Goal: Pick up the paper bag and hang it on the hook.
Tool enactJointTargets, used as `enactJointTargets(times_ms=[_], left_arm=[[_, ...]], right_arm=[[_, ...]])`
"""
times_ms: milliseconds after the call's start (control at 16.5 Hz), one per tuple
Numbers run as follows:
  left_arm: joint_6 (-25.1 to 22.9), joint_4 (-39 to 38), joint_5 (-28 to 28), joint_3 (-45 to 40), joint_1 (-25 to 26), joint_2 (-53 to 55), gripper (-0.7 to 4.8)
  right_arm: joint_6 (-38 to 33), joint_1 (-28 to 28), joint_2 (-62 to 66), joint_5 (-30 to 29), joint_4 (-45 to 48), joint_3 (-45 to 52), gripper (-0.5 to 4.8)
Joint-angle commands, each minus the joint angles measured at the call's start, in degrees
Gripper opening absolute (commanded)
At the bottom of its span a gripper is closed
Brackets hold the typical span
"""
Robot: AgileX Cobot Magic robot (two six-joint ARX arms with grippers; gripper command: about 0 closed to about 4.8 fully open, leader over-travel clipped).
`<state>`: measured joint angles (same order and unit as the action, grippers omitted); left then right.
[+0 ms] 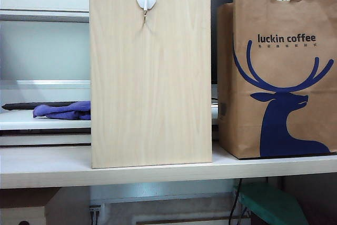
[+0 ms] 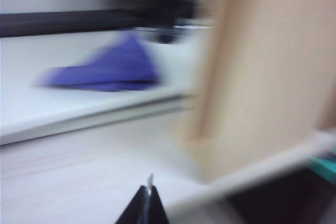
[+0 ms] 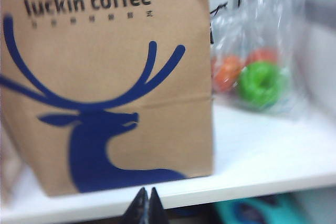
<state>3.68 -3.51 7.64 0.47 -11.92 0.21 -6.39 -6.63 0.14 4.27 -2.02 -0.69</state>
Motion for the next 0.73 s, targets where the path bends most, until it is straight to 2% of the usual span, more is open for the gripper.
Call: enactJointTargets(times_ms=[61, 243, 364, 425, 546, 728], left_arm=[[-0.22, 0.59, 0.15, 0.07, -13.94, 0.0, -0.06], [-0.22, 0.59, 0.13, 0.07, -22.08, 0.0, -0.06], [-0.22, 0.59, 0.13, 0.07, -23.71, 0.0, -0.05], [-0.22, 0.59, 0.11, 0.07, -23.69, 0.0, -0.06], [-0.22, 0.59, 0.11, 0.07, -23.71, 0.0, -0.05], [-0.22, 0.59, 0.11, 0.07, -23.71, 0.0, -0.06]], right_arm=[[-9.77, -0.22, 0.02, -0.44, 1.44, 0.24, -0.04], [-12.85, -0.24, 0.02, -4.31, 4.61, 0.24, -0.04], [-15.12, -0.26, 0.02, -14.16, 11.23, 0.22, -0.05], [-15.26, -0.28, 0.02, -15.93, 13.4, 0.17, -0.05], [-20.81, -0.28, 0.5, -13.99, 14.58, -1.46, -0.05], [-17.46, -0.26, 7.5, -13.14, 20.37, -5.16, -0.05]])
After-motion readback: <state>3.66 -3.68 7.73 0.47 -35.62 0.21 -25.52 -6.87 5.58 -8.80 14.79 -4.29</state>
